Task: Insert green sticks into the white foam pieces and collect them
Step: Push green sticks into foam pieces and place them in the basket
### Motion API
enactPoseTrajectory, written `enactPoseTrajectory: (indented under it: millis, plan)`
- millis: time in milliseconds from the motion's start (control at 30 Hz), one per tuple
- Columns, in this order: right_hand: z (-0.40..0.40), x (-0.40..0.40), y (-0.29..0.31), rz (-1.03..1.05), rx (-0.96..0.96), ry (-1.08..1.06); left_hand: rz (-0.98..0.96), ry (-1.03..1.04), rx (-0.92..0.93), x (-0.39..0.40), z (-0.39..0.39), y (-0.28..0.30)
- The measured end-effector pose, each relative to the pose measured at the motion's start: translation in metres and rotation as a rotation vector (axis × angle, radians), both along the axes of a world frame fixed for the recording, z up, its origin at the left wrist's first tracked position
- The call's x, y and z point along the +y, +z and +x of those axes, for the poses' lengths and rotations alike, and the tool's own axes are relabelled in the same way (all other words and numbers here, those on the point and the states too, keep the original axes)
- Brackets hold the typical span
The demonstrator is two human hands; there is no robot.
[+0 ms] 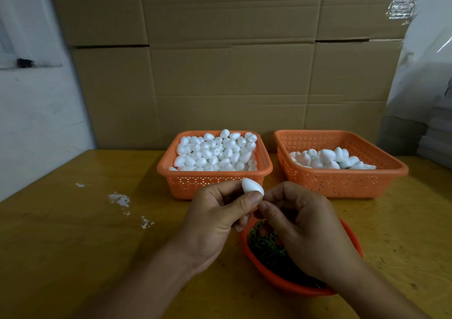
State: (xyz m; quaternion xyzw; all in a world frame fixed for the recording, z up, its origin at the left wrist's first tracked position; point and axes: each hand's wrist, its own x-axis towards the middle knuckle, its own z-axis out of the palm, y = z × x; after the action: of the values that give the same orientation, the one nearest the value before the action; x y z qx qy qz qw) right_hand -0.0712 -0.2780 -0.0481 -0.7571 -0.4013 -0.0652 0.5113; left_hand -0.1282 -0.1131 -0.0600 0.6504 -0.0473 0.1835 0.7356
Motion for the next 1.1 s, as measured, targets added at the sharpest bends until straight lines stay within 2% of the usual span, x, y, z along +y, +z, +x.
enactPoseTrajectory:
  millis: [367, 467, 600, 1100]
  plan:
    - [-0.006, 0.004, -0.001, 0.077, 0.041, -0.02, 0.209, 0.119, -0.132, -0.002, -0.003, 0.001]
    - [-0.007, 0.005, 0.001, 0.083, 0.125, 0.025, 0.228, 0.127, -0.141, -0.004, -0.003, 0.0]
    - [-0.006, 0.003, 0.007, 0.187, 0.366, 0.141, 0.245, 0.124, -0.148, -0.005, -0.002, -0.001]
    - [0.002, -0.001, 0.012, 0.245, 0.549, 0.166, 0.133, 0.05, -0.108, -0.005, -0.005, 0.001]
